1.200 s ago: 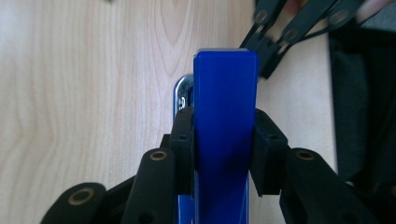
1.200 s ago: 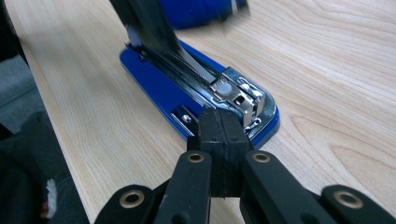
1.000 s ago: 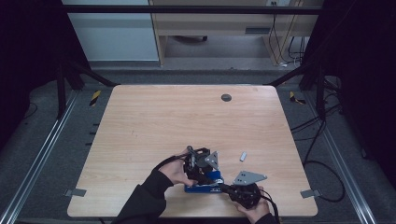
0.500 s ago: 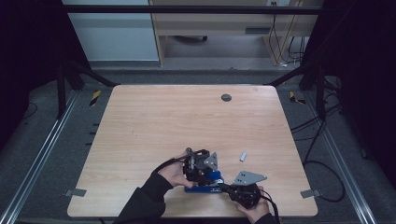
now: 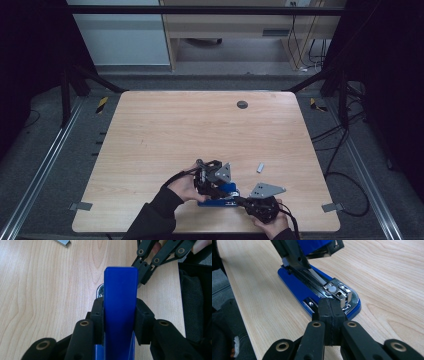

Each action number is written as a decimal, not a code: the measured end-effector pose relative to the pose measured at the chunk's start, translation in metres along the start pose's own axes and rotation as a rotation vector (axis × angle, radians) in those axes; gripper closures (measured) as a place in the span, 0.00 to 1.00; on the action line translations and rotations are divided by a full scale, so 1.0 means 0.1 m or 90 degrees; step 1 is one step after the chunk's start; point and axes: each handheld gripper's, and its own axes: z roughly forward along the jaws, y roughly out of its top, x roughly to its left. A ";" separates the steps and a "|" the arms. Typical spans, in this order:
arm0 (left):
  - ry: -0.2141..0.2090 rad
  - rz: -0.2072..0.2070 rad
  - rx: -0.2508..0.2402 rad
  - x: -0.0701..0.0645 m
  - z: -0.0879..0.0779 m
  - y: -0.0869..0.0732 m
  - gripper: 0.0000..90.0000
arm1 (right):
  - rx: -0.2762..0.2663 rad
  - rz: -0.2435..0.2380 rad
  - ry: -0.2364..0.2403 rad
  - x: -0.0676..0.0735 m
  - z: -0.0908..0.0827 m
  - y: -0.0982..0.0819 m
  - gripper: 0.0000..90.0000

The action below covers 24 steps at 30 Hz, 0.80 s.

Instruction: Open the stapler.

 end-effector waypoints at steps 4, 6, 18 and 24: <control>-0.001 0.000 -0.001 0.00 0.00 0.00 0.73 | -0.031 -0.009 -0.007 0.00 -0.08 0.03 1.00; -0.001 0.000 -0.001 0.00 0.00 0.00 0.73 | -0.049 0.000 -0.012 -0.03 -0.13 0.05 1.00; 0.001 -0.001 0.000 0.00 0.01 0.00 0.73 | -0.078 -0.004 -0.007 -0.07 -0.14 0.13 1.00; 0.003 -0.010 0.004 0.00 0.02 0.01 0.72 | -0.086 -0.007 0.001 -0.07 -0.14 0.15 1.00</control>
